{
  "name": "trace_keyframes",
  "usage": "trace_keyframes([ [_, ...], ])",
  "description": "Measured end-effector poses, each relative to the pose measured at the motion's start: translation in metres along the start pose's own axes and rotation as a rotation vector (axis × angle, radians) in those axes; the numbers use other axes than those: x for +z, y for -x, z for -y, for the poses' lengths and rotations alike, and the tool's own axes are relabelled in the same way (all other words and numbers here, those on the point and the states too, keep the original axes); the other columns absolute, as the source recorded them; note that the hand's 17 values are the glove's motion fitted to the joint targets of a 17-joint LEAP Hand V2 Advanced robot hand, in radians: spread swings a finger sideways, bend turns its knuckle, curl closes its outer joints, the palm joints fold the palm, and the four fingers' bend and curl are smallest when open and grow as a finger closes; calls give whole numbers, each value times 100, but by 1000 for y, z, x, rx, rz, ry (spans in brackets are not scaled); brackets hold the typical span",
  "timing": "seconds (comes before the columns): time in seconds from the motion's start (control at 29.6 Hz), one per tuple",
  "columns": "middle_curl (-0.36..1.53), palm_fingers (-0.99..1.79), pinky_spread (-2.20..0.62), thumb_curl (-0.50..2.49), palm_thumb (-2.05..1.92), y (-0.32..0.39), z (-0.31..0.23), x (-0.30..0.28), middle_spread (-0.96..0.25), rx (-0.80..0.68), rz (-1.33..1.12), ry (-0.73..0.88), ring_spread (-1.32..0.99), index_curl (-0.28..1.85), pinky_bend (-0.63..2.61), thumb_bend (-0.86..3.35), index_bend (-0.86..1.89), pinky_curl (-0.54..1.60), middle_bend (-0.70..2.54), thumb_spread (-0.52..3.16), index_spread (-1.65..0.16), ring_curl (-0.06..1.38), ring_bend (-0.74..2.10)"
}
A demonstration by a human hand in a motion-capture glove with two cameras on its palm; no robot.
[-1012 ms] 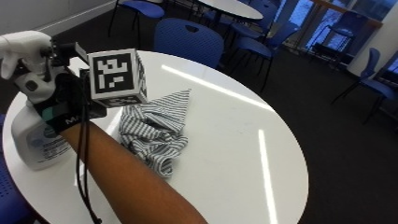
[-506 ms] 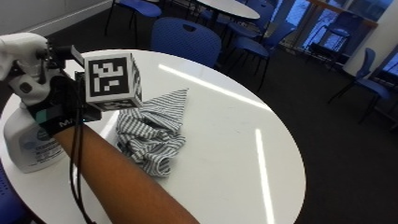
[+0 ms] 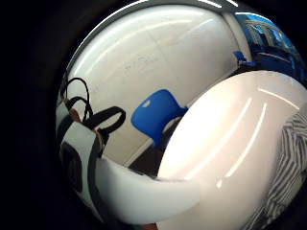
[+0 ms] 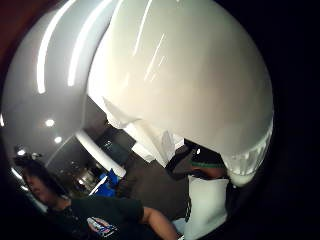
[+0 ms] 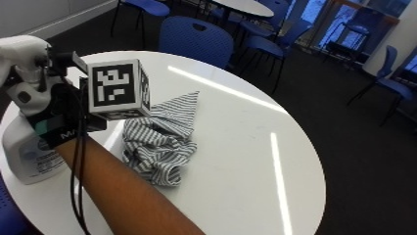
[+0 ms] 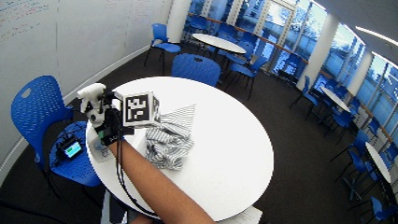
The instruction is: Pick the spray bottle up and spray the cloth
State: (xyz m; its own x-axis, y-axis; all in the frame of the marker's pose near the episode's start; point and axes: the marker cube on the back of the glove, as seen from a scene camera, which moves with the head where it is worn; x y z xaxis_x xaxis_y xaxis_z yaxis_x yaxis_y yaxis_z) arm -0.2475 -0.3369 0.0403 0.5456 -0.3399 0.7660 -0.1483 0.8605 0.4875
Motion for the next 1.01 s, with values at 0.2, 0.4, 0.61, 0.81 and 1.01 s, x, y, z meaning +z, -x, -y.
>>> trace_keyframes([
  [0.2, 55, 134, -34, 58, 81, -1, -1, -2, -25, 14, -11, -7, -24, 47, 59, -2, 15, 41, 66, 104, -31, 46, 82],
  [0.4, 54, 133, -34, 58, 81, -6, 11, -26, -25, 53, -49, -29, -23, 46, 59, -2, 15, 42, 66, 103, -31, 46, 81],
  [0.61, 54, 132, -33, 58, 80, -13, 26, -49, -24, 73, -79, -10, -23, 46, 60, -2, 15, 41, 65, 103, -31, 46, 79],
  [0.81, 54, 126, -31, 56, 76, -8, 30, -59, -23, 54, -114, -9, -20, 44, 56, -3, 13, 40, 66, 105, -31, 45, 74],
  [1.01, 51, 112, -22, 55, 77, -4, 41, -76, -23, 43, -148, -16, -17, 41, 50, -2, 11, 38, 59, 104, -31, 43, 69],
])
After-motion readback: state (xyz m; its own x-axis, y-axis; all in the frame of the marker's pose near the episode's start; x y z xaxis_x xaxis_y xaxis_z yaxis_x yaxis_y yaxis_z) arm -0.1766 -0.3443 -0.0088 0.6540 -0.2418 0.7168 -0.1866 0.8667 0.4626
